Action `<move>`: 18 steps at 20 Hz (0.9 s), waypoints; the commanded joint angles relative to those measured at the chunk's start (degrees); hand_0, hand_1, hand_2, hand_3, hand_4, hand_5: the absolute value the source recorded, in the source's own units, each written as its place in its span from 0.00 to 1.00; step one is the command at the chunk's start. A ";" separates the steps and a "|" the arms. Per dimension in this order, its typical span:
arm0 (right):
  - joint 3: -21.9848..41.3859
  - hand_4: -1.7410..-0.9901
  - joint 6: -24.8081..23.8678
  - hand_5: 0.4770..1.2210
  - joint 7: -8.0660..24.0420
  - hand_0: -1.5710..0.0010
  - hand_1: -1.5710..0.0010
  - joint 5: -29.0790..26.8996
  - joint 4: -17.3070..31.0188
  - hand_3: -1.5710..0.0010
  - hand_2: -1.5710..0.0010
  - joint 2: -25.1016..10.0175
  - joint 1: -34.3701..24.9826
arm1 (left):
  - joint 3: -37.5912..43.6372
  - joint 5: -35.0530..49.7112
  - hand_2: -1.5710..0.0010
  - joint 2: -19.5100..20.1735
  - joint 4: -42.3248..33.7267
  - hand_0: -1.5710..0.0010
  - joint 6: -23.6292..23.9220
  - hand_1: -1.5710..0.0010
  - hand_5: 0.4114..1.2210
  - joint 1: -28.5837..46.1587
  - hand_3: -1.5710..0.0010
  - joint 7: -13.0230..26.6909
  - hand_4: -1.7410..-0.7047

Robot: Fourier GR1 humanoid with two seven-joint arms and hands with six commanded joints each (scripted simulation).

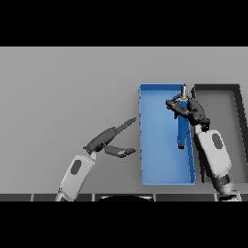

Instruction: Pick up the blue pipe and place it into the blue bin.

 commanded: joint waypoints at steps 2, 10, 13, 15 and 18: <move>7.85 0.15 -6.92 0.92 0.05 0.00 0.00 -9.56 1.41 0.71 0.03 -5.68 -2.01 | -0.39 -0.47 1.00 -0.03 -0.07 1.00 0.20 1.00 0.10 0.58 1.00 -0.23 0.79; 27.55 0.65 -9.33 0.65 0.06 0.82 0.83 -17.96 0.31 0.95 0.84 -19.15 -10.02 | -0.30 -0.36 1.00 0.20 0.08 1.00 0.08 1.00 0.10 0.96 1.00 -1.04 0.79; 33.45 0.71 -6.36 0.48 0.06 0.91 0.91 -17.54 -0.04 0.98 0.92 -21.32 -12.45 | -0.04 -0.34 1.00 -0.03 0.80 1.00 0.24 1.00 0.11 0.39 1.00 -0.15 0.79; 35.36 0.75 -5.82 0.42 0.07 0.94 0.94 -17.77 0.40 0.98 0.95 -22.14 -13.50 | 0.06 0.04 1.00 0.29 0.20 1.00 0.00 1.00 0.11 0.67 1.00 -0.85 0.78; 37.32 0.82 -4.59 0.36 0.07 0.97 0.97 -18.15 -0.20 0.99 0.97 -23.39 -14.11 | -0.32 0.00 1.00 0.13 0.11 1.00 -0.14 1.00 0.10 1.19 1.00 -0.72 0.78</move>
